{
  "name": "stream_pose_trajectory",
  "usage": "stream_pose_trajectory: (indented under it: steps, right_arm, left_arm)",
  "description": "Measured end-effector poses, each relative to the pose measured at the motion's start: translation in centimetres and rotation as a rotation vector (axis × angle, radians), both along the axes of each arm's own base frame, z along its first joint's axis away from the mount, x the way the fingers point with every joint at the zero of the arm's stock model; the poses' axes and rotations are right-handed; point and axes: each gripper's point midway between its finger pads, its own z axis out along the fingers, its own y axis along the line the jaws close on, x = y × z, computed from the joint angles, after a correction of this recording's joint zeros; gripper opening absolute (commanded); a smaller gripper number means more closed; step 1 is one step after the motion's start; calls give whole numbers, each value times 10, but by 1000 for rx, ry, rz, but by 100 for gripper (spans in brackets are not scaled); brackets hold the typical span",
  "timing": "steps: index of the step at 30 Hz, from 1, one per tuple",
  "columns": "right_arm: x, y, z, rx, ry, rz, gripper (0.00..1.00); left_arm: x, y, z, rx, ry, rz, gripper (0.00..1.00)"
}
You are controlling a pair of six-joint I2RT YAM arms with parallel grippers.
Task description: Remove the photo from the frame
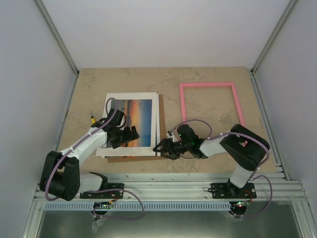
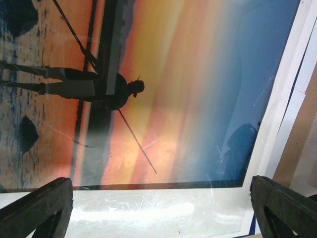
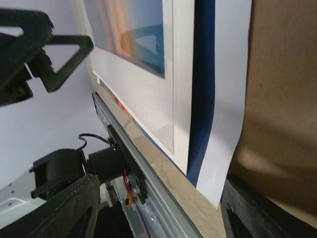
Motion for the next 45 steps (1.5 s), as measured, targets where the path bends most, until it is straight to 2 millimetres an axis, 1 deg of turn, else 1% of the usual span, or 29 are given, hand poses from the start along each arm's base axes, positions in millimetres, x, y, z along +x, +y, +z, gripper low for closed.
stream_pose_trajectory:
  steps: [6, 12, 14, 17, 19, 22, 27, 29, 30, 34, 36, 39, 45]
  right_arm:
    - [17, 3, 4, 37, -33, -49, 66]
    - [33, 8, -1, 47, -52, -74, 60]
    - [42, 12, -1, 55, -68, -82, 59]
    - [56, 15, -2, 65, -92, -102, 52]
    - [64, 16, -3, 68, -107, -114, 46]
    - [72, 14, -5, 69, -129, -128, 29]
    - [82, 10, -3, 77, -165, -138, 12]
    - [83, 9, -2, 79, -177, -136, 3]
    - [84, 9, -2, 79, -183, -136, 1]
    - [86, 6, -2, 77, -195, -134, 1]
    - [87, 2, -3, 71, -199, -135, 0]
    - [89, -13, -2, 44, -211, -138, 1]
    - [102, -50, 16, -45, -300, -118, 0]
  left_arm:
    - [-4, -2, -3, -13, 12, -3, 99]
    - [-8, -5, -5, -41, 26, -7, 99]
    - [-9, -7, -4, -51, 27, -7, 99]
    - [-9, -9, -4, -65, 28, -7, 100]
    - [-10, -9, -4, -70, 30, -5, 99]
    - [-13, -10, -5, -77, 34, -5, 100]
    - [-12, -11, 1, -89, 17, -1, 100]
    - [-12, -11, 2, -94, 14, 0, 99]
    - [-12, -11, 2, -96, 14, 1, 99]
    - [-11, -12, 2, -101, 15, 7, 100]
    - [-11, -12, 2, -102, 15, 11, 99]
    - [-10, -12, 2, -104, 15, 14, 99]
    - [-8, -13, 3, -109, 9, 22, 99]
